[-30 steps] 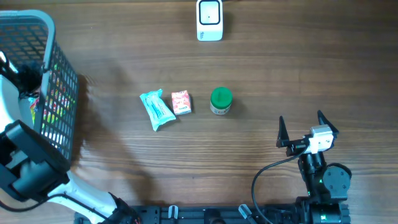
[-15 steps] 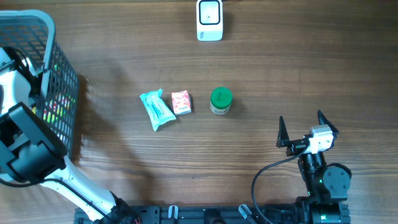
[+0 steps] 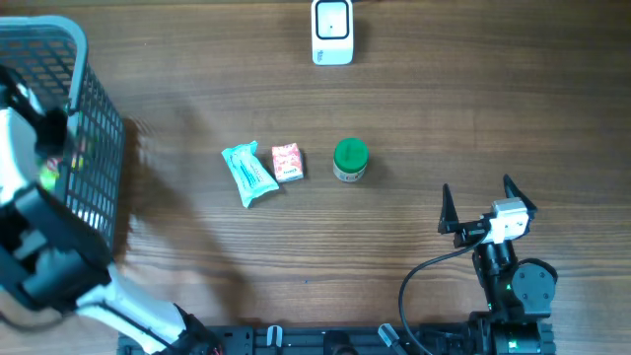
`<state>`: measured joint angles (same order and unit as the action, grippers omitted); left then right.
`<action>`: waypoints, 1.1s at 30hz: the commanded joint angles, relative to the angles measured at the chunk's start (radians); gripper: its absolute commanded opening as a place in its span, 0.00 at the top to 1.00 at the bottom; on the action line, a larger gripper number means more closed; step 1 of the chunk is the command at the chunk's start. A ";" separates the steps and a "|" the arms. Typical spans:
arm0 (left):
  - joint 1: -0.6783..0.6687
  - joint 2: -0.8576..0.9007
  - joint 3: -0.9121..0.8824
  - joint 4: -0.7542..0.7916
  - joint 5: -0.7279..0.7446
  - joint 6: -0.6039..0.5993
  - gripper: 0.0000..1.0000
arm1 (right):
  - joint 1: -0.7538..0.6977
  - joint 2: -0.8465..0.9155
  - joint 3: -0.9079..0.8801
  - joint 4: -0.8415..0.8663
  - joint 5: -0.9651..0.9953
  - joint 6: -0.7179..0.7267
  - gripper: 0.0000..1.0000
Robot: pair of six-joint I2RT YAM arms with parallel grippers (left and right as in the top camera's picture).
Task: Scan the item barcode
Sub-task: 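Grasp the Haribo candy bag in the basket with the left gripper, then carry the Haribo bag past the scanner and drop it right of the jar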
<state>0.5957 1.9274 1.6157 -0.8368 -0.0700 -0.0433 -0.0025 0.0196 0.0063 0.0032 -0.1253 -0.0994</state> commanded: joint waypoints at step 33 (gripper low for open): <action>-1.396 0.129 0.037 0.274 0.409 -0.235 0.96 | 0.003 -0.003 -0.001 0.003 0.014 -0.006 0.00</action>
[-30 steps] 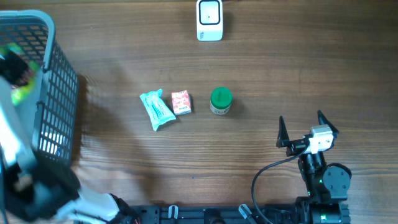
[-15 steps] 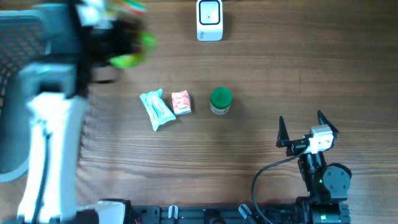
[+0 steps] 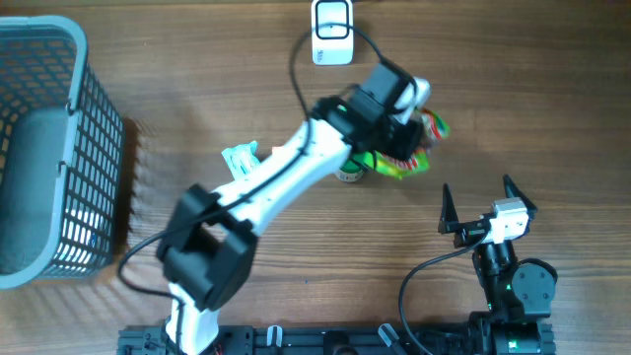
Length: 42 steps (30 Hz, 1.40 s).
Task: Scan the item barcode
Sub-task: 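Carry the Haribo bag past the scanner and drop it right of the jar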
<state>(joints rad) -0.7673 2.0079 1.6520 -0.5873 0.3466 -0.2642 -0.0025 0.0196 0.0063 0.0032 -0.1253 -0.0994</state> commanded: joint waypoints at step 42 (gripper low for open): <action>0.236 -0.375 0.085 -0.350 -0.136 0.003 0.96 | 0.003 -0.003 -0.001 0.003 0.014 -0.006 0.00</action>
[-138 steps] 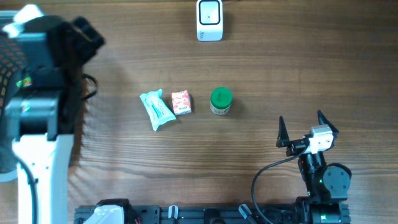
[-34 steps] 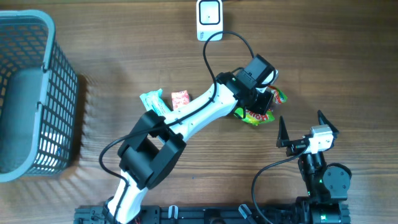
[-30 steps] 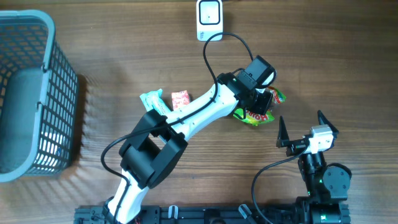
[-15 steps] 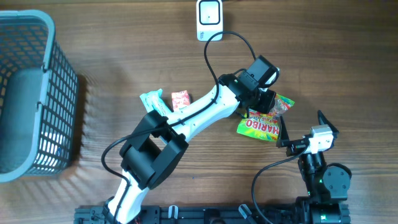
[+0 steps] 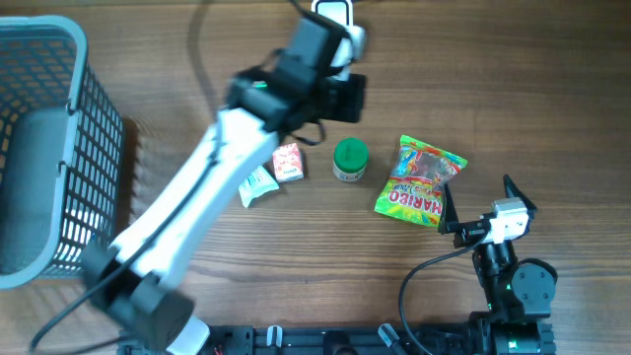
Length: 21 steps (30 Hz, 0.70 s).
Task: Scan the item barcode
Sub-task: 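Carry the Haribo bag past the scanner and drop it right of the jar, then return the left gripper into the basket toward the white bandage box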
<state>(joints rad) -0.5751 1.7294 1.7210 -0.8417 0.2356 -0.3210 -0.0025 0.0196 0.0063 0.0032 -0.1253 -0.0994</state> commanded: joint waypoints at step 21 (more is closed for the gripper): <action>1.011 -0.417 0.011 -0.174 -0.386 -0.303 0.00 | 0.003 -0.003 -0.001 0.003 0.014 -0.006 0.00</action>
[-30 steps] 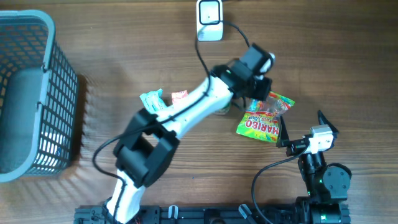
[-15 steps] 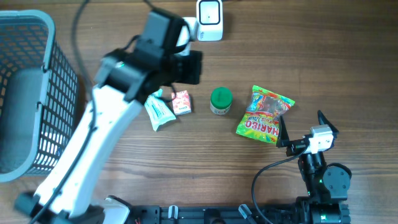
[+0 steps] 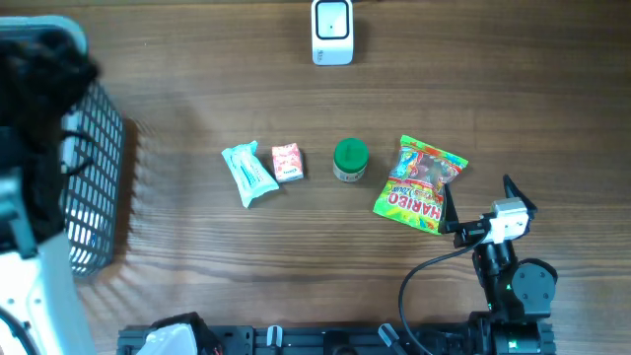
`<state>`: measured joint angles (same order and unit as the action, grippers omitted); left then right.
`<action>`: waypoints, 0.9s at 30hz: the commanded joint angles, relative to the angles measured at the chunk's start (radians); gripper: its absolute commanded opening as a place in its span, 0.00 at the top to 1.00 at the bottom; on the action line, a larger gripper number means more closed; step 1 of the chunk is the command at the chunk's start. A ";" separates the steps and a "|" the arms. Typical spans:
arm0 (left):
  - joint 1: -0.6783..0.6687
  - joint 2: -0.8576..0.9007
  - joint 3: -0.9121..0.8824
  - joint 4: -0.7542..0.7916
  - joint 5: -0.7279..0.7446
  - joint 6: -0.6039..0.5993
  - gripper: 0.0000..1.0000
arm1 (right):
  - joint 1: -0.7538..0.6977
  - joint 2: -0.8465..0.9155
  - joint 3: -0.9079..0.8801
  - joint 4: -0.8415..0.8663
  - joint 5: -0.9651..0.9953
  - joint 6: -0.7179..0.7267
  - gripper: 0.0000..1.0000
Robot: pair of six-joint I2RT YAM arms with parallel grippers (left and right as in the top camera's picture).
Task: Scan the item barcode
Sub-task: 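Return the left gripper into the basket toward the white bandage box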
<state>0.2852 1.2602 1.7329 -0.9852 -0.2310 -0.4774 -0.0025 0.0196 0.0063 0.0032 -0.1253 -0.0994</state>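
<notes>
The white barcode scanner (image 3: 332,32) stands at the far edge of the table. In a row at mid-table lie a teal packet (image 3: 247,175), a small red-and-white pack (image 3: 287,162), a green-lidded jar (image 3: 350,160) and a Haribo gummy bag (image 3: 419,182). My left arm is a blurred dark and white mass at the left edge over the basket (image 3: 94,187); its gripper does not show. My right gripper (image 3: 478,202) stands open just right of the Haribo bag, holding nothing.
A grey wire basket takes up the far-left side of the table. The scanner's cable runs off the top edge. The right arm's base and black cable (image 3: 424,276) sit near the front right.
My left arm has gone from over the scanner area to the left edge above the basket. The Haribo bag, the other items and the right arm have not moved.
First my left arm was down at the basket, with three items on the table. Then it reached across the middle carrying the Haribo bag near the jar. Later the bag lay beside the right gripper while the arm was near the scanner. Now the arm is back over the basket.
</notes>
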 commanded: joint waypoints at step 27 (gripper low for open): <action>0.452 0.752 -0.001 -0.232 0.062 -0.316 0.00 | 0.003 -0.003 -0.001 0.003 0.014 -0.006 0.00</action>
<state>0.7334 1.9598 1.7325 -1.1980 -0.0902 -0.7773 -0.0025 0.0196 0.0063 0.0032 -0.1253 -0.0994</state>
